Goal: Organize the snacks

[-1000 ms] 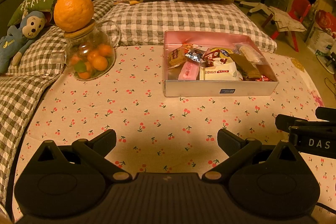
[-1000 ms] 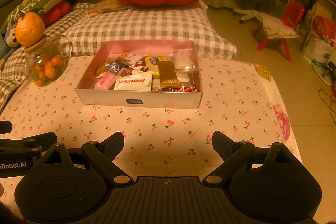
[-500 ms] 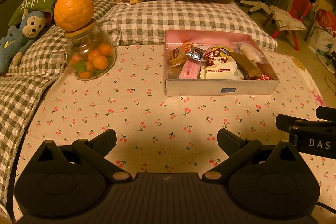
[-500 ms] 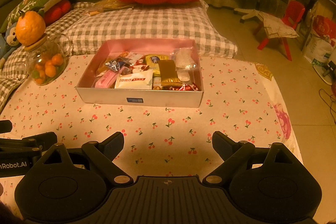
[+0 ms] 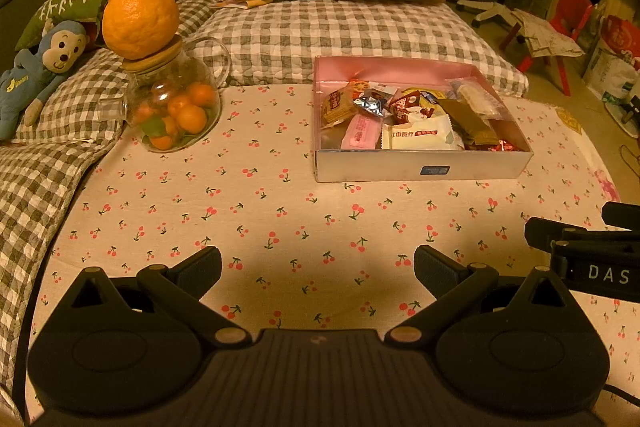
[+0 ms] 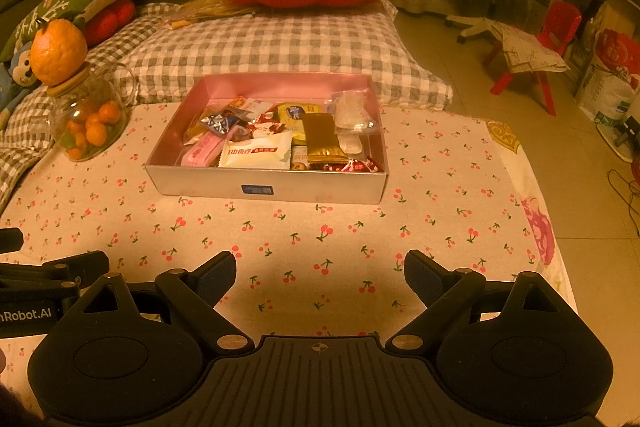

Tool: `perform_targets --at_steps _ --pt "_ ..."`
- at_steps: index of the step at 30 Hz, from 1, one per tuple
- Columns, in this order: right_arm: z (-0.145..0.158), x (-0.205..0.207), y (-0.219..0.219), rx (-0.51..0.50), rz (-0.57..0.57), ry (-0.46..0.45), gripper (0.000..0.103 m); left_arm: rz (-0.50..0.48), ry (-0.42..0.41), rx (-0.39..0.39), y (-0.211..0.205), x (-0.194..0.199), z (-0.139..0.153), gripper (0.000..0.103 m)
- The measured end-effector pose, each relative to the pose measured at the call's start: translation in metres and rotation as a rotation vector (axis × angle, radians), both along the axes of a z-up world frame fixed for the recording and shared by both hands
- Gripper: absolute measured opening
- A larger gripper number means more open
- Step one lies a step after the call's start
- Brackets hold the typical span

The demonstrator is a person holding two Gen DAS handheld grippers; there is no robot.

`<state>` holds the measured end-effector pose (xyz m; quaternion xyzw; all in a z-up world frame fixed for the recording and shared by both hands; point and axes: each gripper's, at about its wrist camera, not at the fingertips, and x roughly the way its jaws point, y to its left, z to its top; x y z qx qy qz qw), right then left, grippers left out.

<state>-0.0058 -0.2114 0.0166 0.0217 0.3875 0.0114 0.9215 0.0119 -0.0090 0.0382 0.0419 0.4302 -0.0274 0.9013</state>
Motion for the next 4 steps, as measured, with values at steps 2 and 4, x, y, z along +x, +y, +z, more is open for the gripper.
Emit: perform_targets --at_steps 2,4 --pt "0.0000 0.0001 -0.0001 -0.001 0.000 0.000 0.093 -0.002 -0.004 0.001 0.0001 0.0001 -0.0001 0.103" --pt "0.0000 0.0002 -0.0002 -0.001 0.001 0.000 0.093 -0.003 -0.001 0.000 0.0008 0.0004 -0.0011 0.103"
